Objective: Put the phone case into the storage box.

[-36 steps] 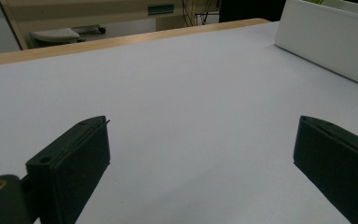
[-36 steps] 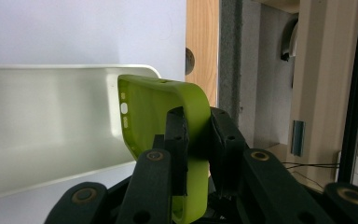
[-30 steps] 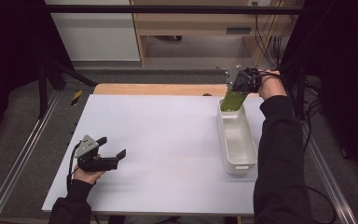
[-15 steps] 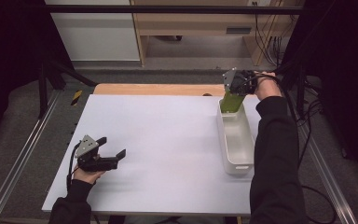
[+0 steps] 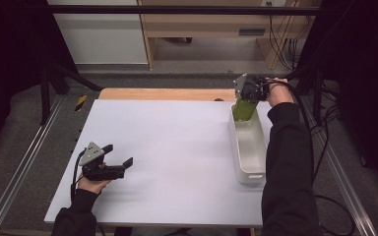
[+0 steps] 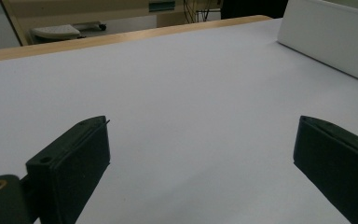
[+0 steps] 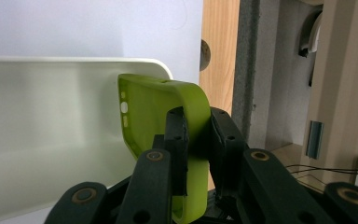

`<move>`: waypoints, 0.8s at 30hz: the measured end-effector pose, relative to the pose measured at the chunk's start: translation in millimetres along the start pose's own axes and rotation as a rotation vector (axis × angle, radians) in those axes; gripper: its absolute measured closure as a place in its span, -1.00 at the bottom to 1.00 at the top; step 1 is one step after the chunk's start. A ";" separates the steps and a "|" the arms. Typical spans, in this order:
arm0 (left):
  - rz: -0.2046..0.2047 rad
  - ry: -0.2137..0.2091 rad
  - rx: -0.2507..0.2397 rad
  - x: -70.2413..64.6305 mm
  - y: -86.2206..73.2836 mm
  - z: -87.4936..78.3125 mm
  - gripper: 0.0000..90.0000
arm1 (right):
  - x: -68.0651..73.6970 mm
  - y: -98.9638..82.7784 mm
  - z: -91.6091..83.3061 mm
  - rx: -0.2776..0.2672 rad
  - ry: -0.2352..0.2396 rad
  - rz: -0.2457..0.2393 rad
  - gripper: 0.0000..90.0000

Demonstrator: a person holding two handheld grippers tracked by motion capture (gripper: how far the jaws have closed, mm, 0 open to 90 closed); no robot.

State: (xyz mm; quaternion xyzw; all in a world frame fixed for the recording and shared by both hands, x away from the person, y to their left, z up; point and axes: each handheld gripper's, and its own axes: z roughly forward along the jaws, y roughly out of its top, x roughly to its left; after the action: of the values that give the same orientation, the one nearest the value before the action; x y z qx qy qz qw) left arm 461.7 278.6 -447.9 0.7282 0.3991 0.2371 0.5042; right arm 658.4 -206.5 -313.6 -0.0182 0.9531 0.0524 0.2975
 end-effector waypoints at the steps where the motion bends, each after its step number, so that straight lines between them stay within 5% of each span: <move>1: 0.001 0.000 0.000 -0.1 0.0 0.0 -0.93 | 0.4 -0.1 1.2 0.000 0.001 0.002 0.75; 24: -0.001 -0.001 0.003 0.4 -0.2 0.2 -0.93 | 3.3 2.7 13.3 0.013 0.014 -0.013 0.74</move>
State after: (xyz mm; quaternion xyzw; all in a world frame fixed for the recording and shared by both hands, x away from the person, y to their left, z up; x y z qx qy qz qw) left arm 462.1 278.9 -448.3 0.7289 0.3995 0.2360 0.5034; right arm 663.1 -202.4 -326.1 -0.0229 0.9554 0.0444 0.2911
